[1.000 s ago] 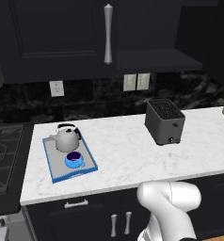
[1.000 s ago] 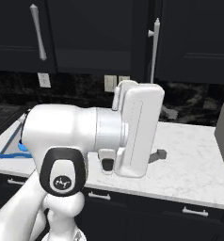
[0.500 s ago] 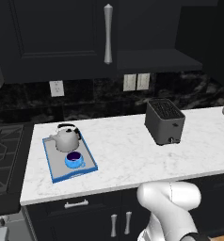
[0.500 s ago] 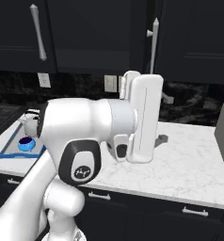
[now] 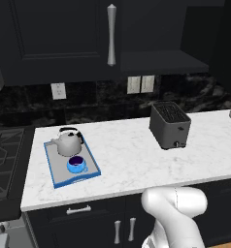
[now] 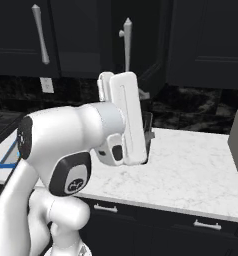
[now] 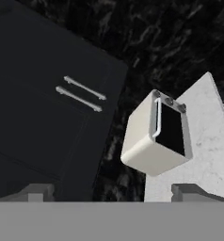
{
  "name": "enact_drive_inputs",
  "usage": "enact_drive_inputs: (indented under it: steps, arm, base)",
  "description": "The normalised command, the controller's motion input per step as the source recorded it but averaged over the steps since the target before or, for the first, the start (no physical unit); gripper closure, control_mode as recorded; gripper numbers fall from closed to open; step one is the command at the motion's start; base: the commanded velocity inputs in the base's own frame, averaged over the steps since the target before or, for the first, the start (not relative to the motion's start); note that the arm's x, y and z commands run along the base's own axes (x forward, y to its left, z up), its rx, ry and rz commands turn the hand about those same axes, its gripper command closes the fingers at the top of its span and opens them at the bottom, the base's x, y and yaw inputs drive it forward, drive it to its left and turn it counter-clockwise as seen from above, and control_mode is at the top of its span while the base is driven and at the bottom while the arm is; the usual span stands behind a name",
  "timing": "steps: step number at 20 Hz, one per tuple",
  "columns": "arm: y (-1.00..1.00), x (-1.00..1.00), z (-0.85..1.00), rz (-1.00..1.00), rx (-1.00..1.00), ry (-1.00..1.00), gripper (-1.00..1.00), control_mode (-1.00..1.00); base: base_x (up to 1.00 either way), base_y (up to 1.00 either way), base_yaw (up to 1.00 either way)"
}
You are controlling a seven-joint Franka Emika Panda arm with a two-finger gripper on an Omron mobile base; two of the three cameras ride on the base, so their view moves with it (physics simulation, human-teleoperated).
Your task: Pick the kettle from the counter and place it on the tray. Then pick the mug from the cabinet and place it on the tray. Then close the cabinet doors.
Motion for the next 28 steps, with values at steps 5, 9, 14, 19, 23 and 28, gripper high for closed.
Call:
enact_drive_inputs:
  steps: [5,9,14,19,23,28]
  arm:
    - [0.71,0.52,-0.05,0.29,-0.1,0.09,-1.0,-1.0]
    - [0.73,0.57,-0.07,0.28,-0.08,0.04,-1.0,-1.0]
    - [0.74,0.69,-0.08,0.23,-0.04,0.0,-1.0,-1.0]
    - [0.6,0.93,-0.13,0.16,0.0,0.03,-1.0,-1.0]
    - [0.58,1.0,-0.28,0.11,0.0,0.04,-1.0,-1.0]
    - [0.59,1.0,-0.39,0.1,0.04,0.02,-1.0,-1.0]
  base:
    - [0.0,0.0,0.0]
    - [0.0,0.0,0.0]
    - [0.0,0.0,0.0]
    - [0.0,0.0,0.0]
    - [0.0,0.0,0.0]
    - [0.0,0.0,0.0]
